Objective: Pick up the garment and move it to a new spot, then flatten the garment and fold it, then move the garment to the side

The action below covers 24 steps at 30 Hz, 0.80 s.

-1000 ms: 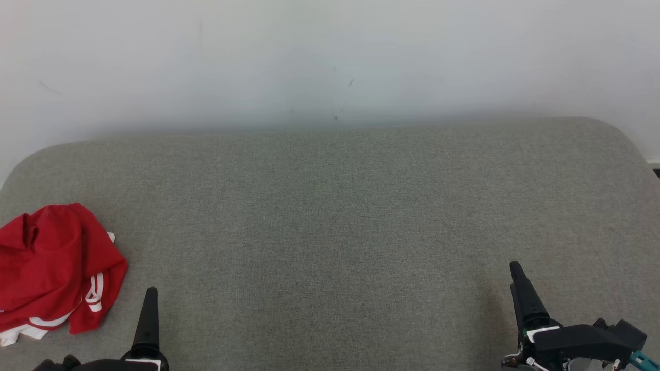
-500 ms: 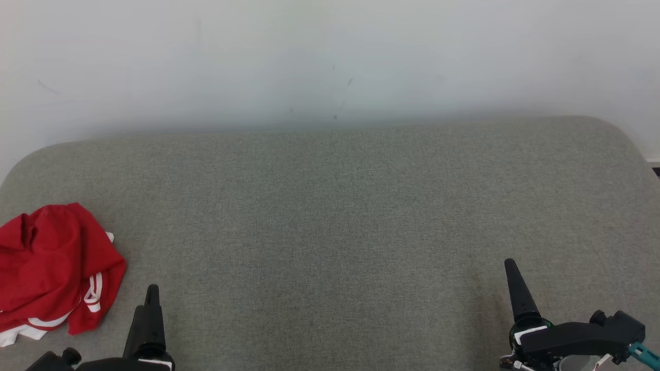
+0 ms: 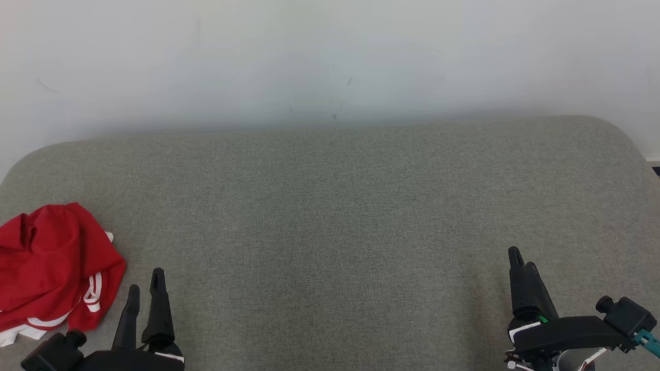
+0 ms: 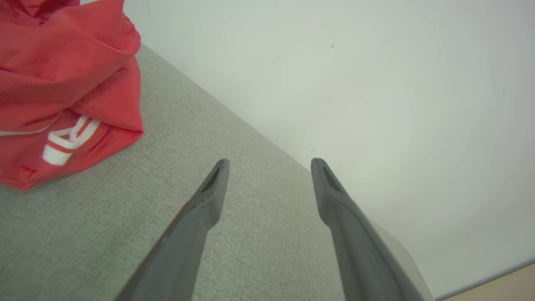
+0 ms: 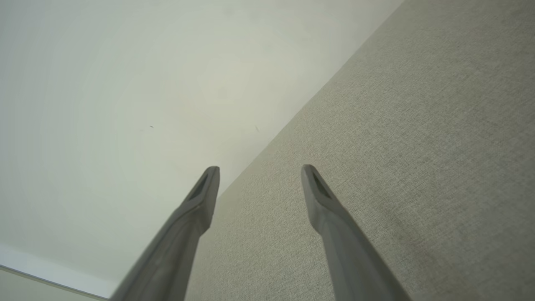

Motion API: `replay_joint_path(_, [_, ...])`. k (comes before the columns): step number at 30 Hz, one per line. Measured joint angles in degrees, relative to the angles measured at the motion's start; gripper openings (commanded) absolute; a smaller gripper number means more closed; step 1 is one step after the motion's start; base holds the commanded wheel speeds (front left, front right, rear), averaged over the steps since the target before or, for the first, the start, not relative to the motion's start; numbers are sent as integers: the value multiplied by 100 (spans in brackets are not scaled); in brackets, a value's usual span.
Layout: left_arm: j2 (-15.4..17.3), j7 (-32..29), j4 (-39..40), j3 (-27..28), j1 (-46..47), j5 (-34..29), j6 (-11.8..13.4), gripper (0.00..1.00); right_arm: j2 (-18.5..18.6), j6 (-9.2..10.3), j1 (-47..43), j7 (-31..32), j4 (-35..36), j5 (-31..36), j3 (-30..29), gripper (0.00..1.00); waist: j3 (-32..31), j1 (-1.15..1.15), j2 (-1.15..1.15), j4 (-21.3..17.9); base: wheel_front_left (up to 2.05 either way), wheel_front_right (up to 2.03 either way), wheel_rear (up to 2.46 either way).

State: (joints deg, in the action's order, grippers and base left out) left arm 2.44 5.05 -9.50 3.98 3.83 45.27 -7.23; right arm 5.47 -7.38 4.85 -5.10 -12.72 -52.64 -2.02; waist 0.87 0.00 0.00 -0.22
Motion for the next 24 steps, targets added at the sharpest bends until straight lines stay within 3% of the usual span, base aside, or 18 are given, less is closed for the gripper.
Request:
replay_joint_path(10, [4,154,119,-71,-20,-855,31,100,-1,0,7,-155,47,867,-47,100,-1,0,0,-19,0,0,0])
replay_joint_path(24, [142,370,283,-318,-76,-1975,346,100,34,0,7,-360,181,1998,27,100,-13,0,0,-45,0,0,0])
